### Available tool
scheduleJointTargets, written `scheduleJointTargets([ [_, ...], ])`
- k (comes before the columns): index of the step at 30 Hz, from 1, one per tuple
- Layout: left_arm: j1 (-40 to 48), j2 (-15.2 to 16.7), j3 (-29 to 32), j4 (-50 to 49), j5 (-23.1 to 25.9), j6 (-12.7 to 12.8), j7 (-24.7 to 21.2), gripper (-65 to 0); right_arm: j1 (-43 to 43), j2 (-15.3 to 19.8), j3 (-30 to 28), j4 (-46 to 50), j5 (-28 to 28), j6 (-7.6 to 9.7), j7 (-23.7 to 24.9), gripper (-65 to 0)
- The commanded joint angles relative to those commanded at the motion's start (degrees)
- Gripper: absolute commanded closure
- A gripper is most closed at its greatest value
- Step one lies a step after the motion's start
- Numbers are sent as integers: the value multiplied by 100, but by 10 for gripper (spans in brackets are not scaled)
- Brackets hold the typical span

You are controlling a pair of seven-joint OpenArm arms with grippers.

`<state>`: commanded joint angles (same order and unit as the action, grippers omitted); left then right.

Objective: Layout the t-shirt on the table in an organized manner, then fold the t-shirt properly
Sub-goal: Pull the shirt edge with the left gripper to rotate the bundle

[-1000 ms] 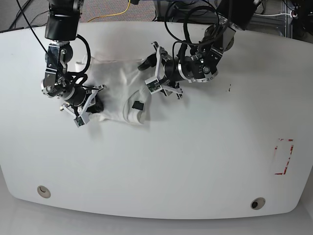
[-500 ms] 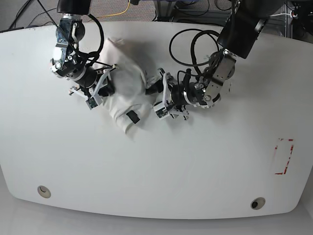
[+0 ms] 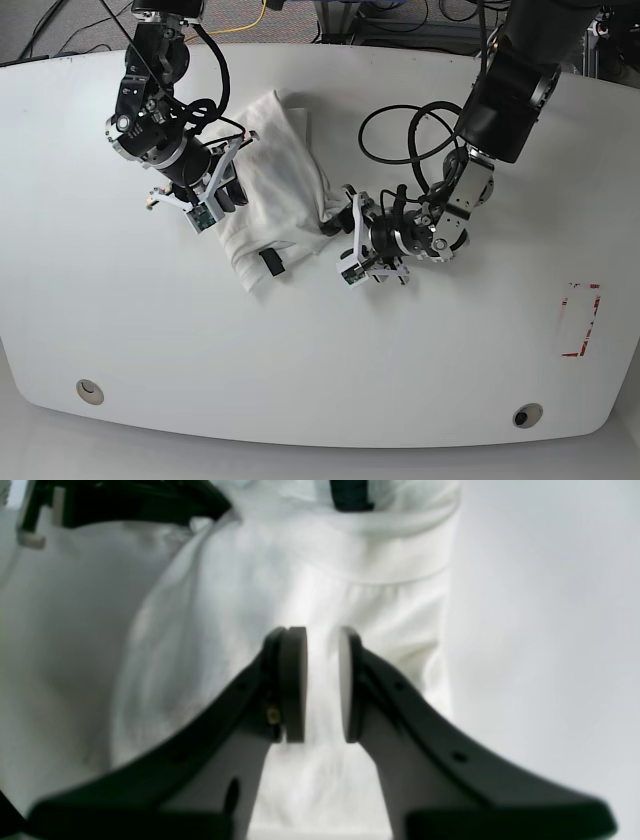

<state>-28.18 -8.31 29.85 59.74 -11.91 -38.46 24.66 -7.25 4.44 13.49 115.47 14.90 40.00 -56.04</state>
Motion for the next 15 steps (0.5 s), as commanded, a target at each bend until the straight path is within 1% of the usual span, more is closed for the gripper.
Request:
scheduleJointTargets([
  [2,-53,-9,-9,132,0,-97,9,-325,35,35,18,9,-26,0,-9,-108],
  [4,-53,-26,-18,501,0,-114,97,-325,70,193,44,0,-44,0,-9,-108],
  [6,44,-26,-35,1064,0,-114,404,-325,79,396,44,-26,-44,0,0,-108],
  [10,422,18,-255,1987,0,-114,888,-325,88,580,44,-123,-44,0,9,-108],
  [12,668,158,-316,2426,9,-105,1020,-325,105,659,53,-202,-44,0,44,-108],
  [15,985,352,-325,2892,26,-105,1213,-325,88,730,53,-352,-44,0,273,-108],
])
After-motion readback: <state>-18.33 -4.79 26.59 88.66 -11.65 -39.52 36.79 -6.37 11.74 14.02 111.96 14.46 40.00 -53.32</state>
